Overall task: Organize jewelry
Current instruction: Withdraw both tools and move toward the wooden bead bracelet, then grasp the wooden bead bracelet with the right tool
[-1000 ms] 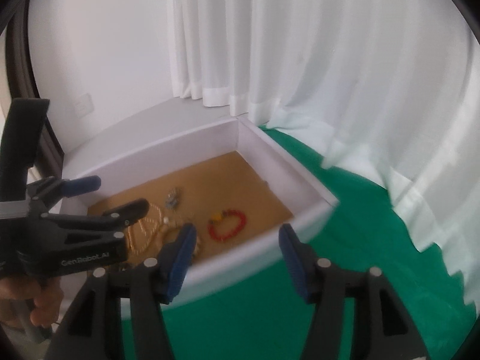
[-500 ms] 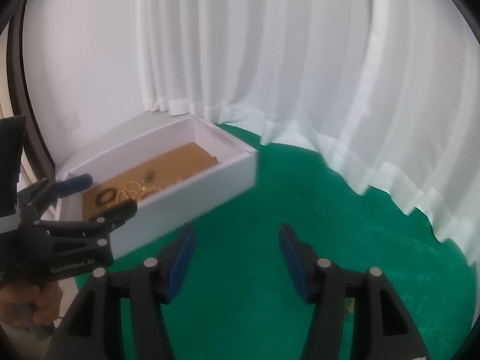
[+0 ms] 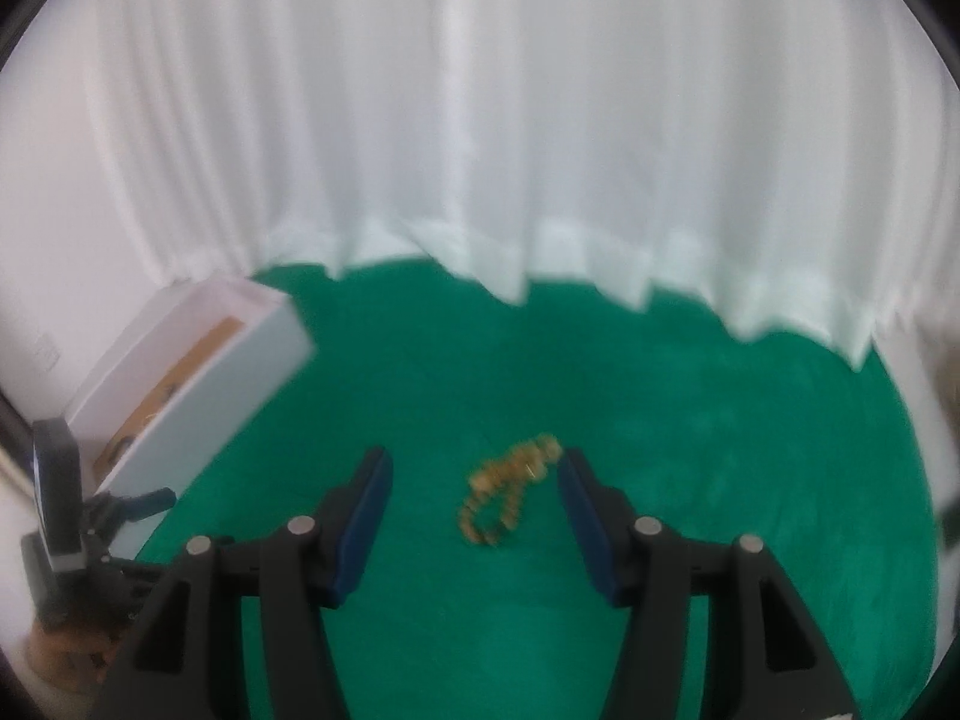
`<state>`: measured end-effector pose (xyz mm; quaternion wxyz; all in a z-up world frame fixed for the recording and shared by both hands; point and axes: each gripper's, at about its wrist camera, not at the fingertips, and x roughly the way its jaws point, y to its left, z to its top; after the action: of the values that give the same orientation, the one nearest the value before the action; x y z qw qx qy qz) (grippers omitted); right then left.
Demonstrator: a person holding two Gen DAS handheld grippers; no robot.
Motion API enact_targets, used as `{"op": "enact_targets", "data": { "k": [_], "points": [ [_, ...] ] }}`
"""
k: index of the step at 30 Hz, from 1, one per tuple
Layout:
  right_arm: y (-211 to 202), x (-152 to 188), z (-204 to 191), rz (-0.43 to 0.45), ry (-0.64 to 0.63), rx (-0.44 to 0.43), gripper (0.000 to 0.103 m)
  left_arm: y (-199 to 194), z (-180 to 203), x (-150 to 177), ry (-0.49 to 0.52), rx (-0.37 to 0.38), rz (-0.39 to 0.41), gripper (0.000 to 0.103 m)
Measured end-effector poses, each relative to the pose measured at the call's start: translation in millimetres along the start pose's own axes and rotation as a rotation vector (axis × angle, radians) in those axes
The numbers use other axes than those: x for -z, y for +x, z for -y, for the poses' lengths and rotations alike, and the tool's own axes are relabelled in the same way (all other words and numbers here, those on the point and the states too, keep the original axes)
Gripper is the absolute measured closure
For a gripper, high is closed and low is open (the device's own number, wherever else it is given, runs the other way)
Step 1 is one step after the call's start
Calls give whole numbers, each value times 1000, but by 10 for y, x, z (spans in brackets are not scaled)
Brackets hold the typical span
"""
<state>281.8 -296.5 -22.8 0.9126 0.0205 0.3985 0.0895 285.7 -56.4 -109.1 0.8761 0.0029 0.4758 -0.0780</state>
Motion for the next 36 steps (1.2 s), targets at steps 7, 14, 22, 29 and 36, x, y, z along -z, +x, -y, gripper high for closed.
{"op": "enact_targets", "data": {
  "k": [7, 14, 22, 29, 36],
  "points": [
    [754, 311, 362, -200, 110, -55, 45, 356, 267, -158, 11, 34, -70, 10],
    [1337, 247, 551, -264, 256, -101, 63, 590, 459, -297, 52, 23, -68, 11],
    [1366, 324, 731, -235, 301, -109, 63, 1237, 878, -545, 27, -50, -53, 16],
    [1286, 454, 898, -232, 288, -95, 63, 1198, 922, -414, 28, -13, -4, 81],
    [1316, 433, 934, -215, 294, -101, 63, 1049, 753, -113, 57, 68, -82, 99]
  ]
}}
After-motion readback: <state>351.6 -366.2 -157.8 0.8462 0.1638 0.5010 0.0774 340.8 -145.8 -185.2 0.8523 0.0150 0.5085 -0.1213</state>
